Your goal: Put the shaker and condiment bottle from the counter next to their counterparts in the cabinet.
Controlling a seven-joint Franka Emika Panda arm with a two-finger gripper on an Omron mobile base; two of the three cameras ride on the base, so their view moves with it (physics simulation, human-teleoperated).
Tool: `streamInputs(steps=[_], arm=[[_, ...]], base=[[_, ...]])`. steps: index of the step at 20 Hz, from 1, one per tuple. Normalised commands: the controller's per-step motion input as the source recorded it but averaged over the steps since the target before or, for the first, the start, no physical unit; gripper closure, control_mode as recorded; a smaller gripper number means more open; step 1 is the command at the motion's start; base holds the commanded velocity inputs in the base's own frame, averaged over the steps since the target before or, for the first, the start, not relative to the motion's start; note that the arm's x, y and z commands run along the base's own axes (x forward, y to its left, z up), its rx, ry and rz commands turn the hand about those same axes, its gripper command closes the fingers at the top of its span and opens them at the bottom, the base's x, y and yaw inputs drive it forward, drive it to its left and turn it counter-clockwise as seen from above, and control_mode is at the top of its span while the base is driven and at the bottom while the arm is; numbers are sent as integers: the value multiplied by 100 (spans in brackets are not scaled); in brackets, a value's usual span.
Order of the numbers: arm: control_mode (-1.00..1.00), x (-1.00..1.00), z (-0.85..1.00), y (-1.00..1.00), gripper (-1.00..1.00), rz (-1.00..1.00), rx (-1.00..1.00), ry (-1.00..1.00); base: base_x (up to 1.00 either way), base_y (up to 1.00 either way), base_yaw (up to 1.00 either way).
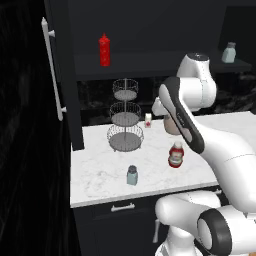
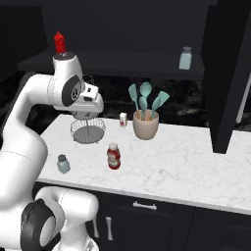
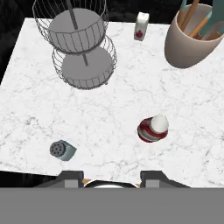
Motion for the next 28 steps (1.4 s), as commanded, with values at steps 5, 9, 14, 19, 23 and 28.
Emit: streamInputs(steps=[5, 9, 14, 19, 23, 28], arm=[[-100, 0, 0, -41, -100, 15, 1, 0], [-100, -11, 0, -77, -100, 31, 7, -4], [-100, -32, -1, -60, -100, 45, 12, -15], [-100, -41, -41, -12, -100, 27, 0, -17], [-100, -20, -13, -12, -100, 7, 1, -24], [-100, -41, -40, -15, -100, 1, 4, -16]], base=[[0, 0, 0], [0, 0, 0], [0, 0, 0], [0, 0, 0], [0, 0, 0], [0, 0, 0]])
